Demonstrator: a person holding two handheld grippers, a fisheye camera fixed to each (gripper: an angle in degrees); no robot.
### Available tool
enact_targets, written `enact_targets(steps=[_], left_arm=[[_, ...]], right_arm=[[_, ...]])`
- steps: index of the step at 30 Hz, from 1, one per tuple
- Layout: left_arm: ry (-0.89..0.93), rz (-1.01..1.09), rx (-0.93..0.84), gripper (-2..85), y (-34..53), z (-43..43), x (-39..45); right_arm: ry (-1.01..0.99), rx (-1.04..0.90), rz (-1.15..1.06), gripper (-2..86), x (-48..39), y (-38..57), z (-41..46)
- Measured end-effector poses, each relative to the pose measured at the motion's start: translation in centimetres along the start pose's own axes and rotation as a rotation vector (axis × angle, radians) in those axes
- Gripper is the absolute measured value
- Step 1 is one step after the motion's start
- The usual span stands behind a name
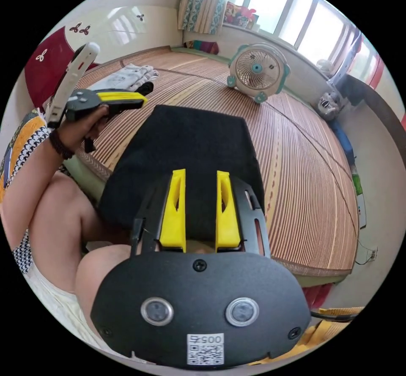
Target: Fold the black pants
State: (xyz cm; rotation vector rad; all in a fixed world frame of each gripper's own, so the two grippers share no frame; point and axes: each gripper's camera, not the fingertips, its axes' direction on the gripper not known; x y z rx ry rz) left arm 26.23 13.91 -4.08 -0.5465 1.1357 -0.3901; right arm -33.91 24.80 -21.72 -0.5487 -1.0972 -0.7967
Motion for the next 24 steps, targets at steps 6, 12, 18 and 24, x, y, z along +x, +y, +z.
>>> enact_targets(steps=[6,12,18,24], left_arm=[[-0.009,-0.028,-0.030,-0.7,1.6,0.2,-2.9],[-0.029,-0.015,-0.053,-0.6,1.0,1.2,-3.1],[-0.004,-0.012,-0.081,-0.6,-1.1,2.6,-0.9],[0.095,-0.036,-0.042,-0.6,-3.2,2.4,1.6]], right_arm=[[0.036,0.014,0.112,8.6,-1.8,-5.2,4.6],[0.022,-0.081,0.192,11.1,0.1,-5.4,10.0],[0.076,-0.085,0.246,10.5,3.4,-5.3,10.9],[0.148,-0.102,0.263,10.9,10.6,-4.2,11.6]])
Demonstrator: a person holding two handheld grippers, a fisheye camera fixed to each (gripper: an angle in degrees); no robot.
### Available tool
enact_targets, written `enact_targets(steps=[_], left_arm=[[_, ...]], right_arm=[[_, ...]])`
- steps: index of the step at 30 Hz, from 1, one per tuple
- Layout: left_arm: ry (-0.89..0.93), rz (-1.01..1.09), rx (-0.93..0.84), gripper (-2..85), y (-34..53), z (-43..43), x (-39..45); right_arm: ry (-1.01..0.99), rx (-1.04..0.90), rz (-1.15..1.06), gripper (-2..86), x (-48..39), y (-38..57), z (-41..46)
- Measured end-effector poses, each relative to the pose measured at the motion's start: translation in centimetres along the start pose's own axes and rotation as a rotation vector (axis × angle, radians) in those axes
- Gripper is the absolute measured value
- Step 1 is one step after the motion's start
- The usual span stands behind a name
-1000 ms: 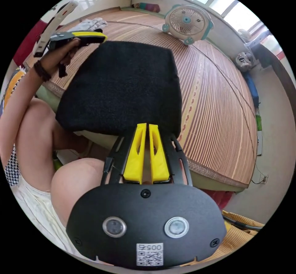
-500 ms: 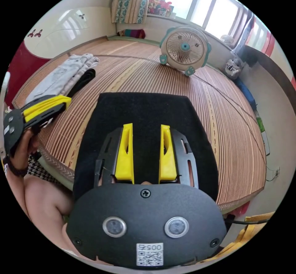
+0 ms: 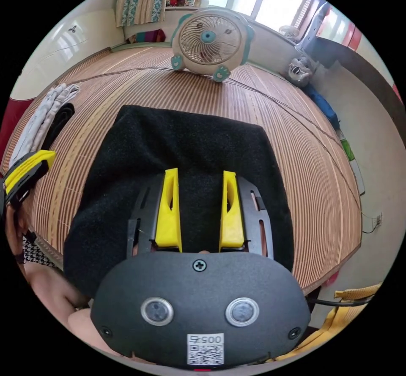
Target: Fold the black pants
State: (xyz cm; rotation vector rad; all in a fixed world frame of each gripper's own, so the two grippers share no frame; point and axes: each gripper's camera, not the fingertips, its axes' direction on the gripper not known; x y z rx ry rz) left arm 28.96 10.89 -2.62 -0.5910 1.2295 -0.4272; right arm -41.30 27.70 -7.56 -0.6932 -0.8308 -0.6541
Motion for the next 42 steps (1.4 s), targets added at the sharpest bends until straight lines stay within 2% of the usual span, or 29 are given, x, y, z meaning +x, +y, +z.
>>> enact_targets(steps=[14,21,26,31,36,42], left_arm=[[0.126,0.133,0.067,-0.6,-2.1,-1.3,8.9],[0.194,0.178,0.057,-0.6,-2.1,-0.8,11.3],[0.152,0.210,0.034,-0.5,-2.1,0.8,12.8],[0.192,0.180,0.025,-0.5,-1.7,1.9,14.0],[0.184,0.221,0.029,-0.5,-0.9,2.8,16.5],[0.312,0.157,0.058,-0.6,2.3,3.2,18.0]], right_arm=[[0.130,0.017,-0.029,11.0,20.1,2.0,2.5],[0.114,0.017,-0.072,11.8,26.8,2.9,2.7],[0.165,0.009,-0.042,11.5,30.3,3.2,2.7],[0.168,0.000,-0.024,12.2,30.8,3.4,1.6],[0.248,0.050,-0.043,10.9,26.6,5.5,-2.8],[-0.039,0.194,0.041,10.5,20.8,16.7,-13.5]])
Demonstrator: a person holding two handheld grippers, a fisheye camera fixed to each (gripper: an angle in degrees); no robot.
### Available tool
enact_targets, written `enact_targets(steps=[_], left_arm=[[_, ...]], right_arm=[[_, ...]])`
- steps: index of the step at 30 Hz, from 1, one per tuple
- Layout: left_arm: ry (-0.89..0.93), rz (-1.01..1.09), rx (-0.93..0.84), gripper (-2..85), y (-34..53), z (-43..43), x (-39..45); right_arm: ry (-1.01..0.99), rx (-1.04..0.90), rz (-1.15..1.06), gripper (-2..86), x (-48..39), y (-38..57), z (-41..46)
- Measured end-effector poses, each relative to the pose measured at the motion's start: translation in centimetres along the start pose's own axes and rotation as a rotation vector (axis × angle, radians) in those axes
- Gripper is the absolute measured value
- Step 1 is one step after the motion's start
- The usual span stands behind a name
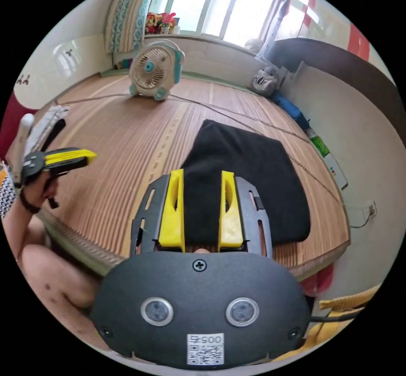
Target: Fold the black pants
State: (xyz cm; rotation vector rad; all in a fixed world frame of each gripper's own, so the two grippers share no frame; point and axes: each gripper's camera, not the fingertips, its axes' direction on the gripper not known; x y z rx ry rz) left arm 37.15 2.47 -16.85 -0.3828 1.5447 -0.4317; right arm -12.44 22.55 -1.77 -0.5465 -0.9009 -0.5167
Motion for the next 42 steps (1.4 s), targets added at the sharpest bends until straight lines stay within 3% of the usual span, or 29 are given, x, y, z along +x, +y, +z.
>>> enact_targets(steps=[5,9,15,21,25,30,36,42], left_arm=[[-0.107,0.140,0.078,-0.5,3.7,-3.7,3.7],[-0.216,0.399,0.128,-0.5,7.7,-8.9,4.7],[-0.135,0.357,0.146,-0.4,13.0,-20.2,2.4],[-0.075,0.347,0.262,-0.1,17.8,-29.9,5.6],[-0.042,0.369,0.334,0.2,20.5,-34.5,8.3],[-0.035,0.368,0.380,0.3,23.2,-37.6,9.5],[0.080,0.286,0.359,0.3,27.2,-38.4,10.1],[0.086,0.250,0.294,1.0,30.4,-38.5,10.3]], right_arm=[[0.025,-0.080,0.079,8.6,-4.8,14.3,-11.1],[0.041,-0.084,0.122,7.5,-5.5,23.2,-19.4],[0.213,-0.097,0.265,6.6,-2.9,30.8,-30.5],[0.377,0.113,0.220,6.2,-2.2,27.4,-40.9],[0.524,0.434,0.190,5.6,-0.9,24.0,-53.9],[0.812,0.547,0.180,8.0,1.9,18.8,-68.4],[1.083,0.464,0.326,8.4,8.6,12.4,-77.6],[1.033,0.011,0.475,9.5,20.6,6.1,-76.2]])
